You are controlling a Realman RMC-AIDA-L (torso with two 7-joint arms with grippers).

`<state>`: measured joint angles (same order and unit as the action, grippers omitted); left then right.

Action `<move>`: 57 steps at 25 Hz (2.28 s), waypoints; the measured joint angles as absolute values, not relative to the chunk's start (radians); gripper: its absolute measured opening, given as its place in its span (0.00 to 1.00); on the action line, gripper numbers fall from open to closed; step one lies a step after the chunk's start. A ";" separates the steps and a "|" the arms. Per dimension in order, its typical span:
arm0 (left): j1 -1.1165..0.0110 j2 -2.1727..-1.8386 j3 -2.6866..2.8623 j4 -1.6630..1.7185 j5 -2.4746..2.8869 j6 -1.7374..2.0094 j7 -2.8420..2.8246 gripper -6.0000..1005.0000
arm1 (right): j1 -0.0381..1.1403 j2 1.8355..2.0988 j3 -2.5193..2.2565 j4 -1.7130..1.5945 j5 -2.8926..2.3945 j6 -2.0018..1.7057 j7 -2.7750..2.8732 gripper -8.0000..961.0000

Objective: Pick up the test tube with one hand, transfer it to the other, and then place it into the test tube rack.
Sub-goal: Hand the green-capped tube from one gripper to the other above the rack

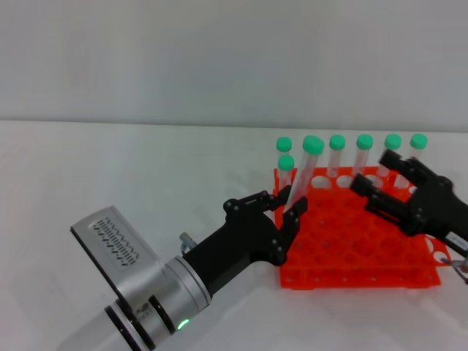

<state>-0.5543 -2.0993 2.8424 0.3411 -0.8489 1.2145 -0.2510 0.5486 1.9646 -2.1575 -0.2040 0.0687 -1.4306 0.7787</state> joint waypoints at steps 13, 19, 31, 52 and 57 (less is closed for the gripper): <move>-0.573 -2.098 2.842 0.342 -0.786 1.198 -0.170 0.22 | 0.616 1.964 -2.166 -0.210 -0.030 -1.453 0.924 0.90; -0.577 -2.099 2.839 0.344 -0.773 1.188 -0.164 0.22 | 0.632 1.975 -2.166 -0.210 -0.048 -1.459 0.931 0.90; -0.575 -2.100 2.838 0.353 -0.773 1.187 -0.163 0.22 | 0.639 1.984 -2.161 -0.210 -0.059 -1.460 0.901 0.62; -0.573 -2.102 2.841 0.357 -0.771 1.152 -0.161 0.23 | 0.637 2.006 -2.159 -0.210 -0.057 -1.437 0.847 0.29; -0.570 -2.102 2.841 0.358 -0.771 1.150 -0.161 0.23 | 0.638 2.008 -2.157 -0.210 -0.055 -1.416 0.845 0.28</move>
<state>-0.5699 -2.1016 2.8409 0.3577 -0.7710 1.1499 -0.1611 0.6379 2.0083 -2.1573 -0.2103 -0.0549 -1.4162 0.8452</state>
